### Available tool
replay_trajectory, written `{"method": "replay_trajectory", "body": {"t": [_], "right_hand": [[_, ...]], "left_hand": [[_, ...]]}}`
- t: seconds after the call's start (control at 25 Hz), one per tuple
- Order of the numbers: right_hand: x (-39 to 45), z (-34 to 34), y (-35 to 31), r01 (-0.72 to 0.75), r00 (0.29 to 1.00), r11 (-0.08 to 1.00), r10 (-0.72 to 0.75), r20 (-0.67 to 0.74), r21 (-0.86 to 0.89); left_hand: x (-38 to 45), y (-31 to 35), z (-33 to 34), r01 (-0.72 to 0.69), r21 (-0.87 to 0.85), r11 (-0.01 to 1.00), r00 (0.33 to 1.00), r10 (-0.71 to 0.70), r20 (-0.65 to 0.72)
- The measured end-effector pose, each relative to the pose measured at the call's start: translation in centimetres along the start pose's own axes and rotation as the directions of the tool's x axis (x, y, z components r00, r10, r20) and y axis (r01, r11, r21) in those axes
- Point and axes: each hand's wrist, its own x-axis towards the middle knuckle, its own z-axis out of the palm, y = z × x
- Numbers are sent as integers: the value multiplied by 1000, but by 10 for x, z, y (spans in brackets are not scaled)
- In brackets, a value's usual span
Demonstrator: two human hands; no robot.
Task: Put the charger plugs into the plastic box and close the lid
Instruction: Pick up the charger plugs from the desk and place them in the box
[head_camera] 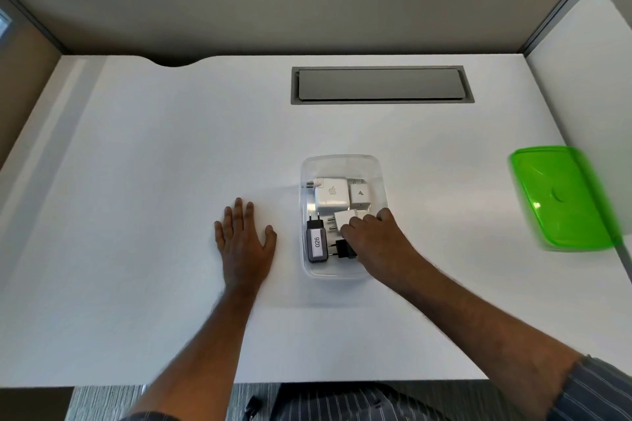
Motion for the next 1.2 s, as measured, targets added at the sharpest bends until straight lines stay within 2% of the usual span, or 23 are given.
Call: {"method": "replay_trajectory", "body": {"t": [0.36, 0.48, 0.56, 0.64, 0.76, 0.84, 0.96, 1.2], "right_hand": [[9, 7, -4, -26, 1000, 998, 26, 0, -55], [12, 9, -2, -39, 999, 999, 39, -17, 5], [10, 2, 2, -60, 994, 996, 65, -85, 62], [6, -7, 9, -97, 973, 976, 134, -189, 194], [-3, -17, 23, -153, 900, 878, 314, -304, 453], [-10, -17, 34, -178, 845, 800, 423, -328, 573], [-22, -7, 48, -228, 795, 689, 539, -277, 688], [-44, 23, 74, -367, 740, 501, 668, -79, 784]], "left_hand": [[0, 0, -3, 0, -2, 1000, 1000, 0, 28], [1, -1, -3, -4, 0, 1000, 999, 4, 43], [1, -1, -3, -6, 2, 1000, 999, 6, 53], [1, -1, -4, -3, 3, 1000, 998, 3, 62], [1, 0, -8, 1, -8, 1000, 997, -1, 72], [2, 1, -9, -2, -19, 1000, 997, 4, 78], [3, 1, -12, 15, -57, 998, 996, -10, 94], [28, 12, -39, 110, -180, 978, 988, -87, 130]]}}
